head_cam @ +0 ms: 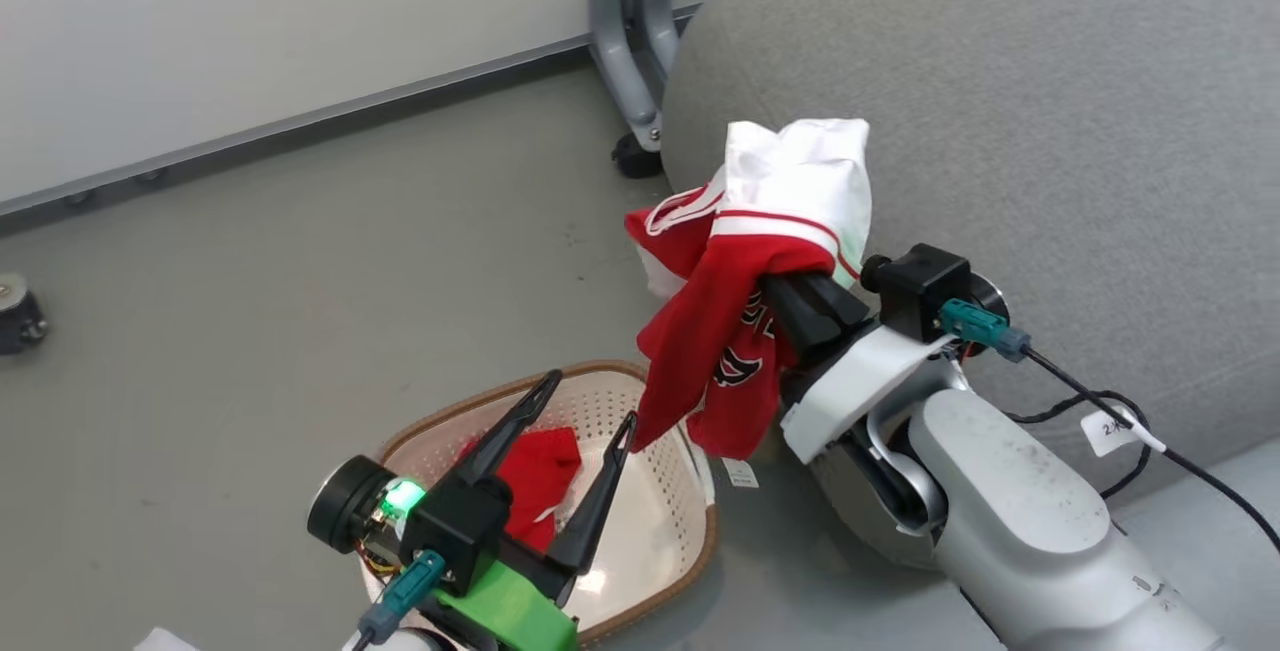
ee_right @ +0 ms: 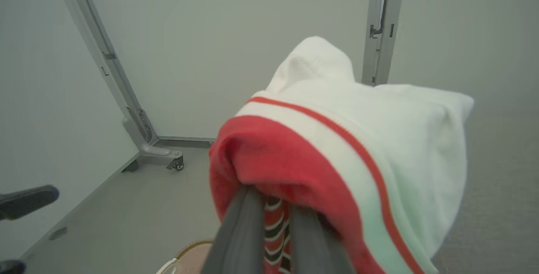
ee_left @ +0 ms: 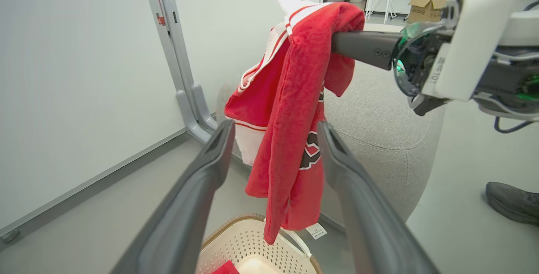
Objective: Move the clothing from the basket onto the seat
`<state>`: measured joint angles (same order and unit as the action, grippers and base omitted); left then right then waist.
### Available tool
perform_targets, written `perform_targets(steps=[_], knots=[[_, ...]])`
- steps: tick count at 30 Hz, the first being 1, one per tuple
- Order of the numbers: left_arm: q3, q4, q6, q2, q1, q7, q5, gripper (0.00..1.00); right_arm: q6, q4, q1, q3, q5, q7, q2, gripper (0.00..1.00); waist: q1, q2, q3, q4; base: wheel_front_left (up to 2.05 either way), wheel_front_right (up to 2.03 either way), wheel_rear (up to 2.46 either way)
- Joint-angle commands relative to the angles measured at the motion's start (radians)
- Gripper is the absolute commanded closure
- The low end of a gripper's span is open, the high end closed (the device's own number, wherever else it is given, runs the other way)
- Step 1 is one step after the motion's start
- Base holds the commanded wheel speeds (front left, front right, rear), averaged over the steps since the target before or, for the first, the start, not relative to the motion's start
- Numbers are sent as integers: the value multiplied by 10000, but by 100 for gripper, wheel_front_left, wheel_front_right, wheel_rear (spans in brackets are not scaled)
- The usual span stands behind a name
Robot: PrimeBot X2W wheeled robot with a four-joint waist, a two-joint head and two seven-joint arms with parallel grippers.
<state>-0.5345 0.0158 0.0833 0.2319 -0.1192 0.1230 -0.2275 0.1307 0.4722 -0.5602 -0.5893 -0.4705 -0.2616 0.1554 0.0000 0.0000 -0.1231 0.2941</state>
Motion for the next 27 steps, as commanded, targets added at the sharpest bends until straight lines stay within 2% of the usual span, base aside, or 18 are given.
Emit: perform_targets(steps=[1, 7, 12, 18, 27], knots=[[-24, 38, 18, 20, -268, -39, 29, 0, 1, -88, 132, 195, 102, -48, 79, 100, 0, 0, -321, 1128, 0, 0, 0], [-366, 198, 136, 81, -592, -321, 136, 0, 1, -269, 249, 1357, 196, -48, 358, 100, 0, 0, -826, 1583, 0, 0, 0], [-569, 328, 213, 27, -1121, -477, 282, 0, 1, -376, -152, 2564, 262, -48, 664, 100, 0, 0, -1463, 1450, 0, 0, 0], [-815, 551, 277, -163, -2202, -474, 573, 0, 1, -581, -1204, 4328, 321, -47, 1432, 100, 0, 0, -2776, 713, 0, 0, 0], [-947, 585, 272, -463, -3751, -112, 1107, 0, 1, -442, -3494, 6487, 643, -42, 3460, 100, 0, 0, -4722, -715, 0, 0, 0]])
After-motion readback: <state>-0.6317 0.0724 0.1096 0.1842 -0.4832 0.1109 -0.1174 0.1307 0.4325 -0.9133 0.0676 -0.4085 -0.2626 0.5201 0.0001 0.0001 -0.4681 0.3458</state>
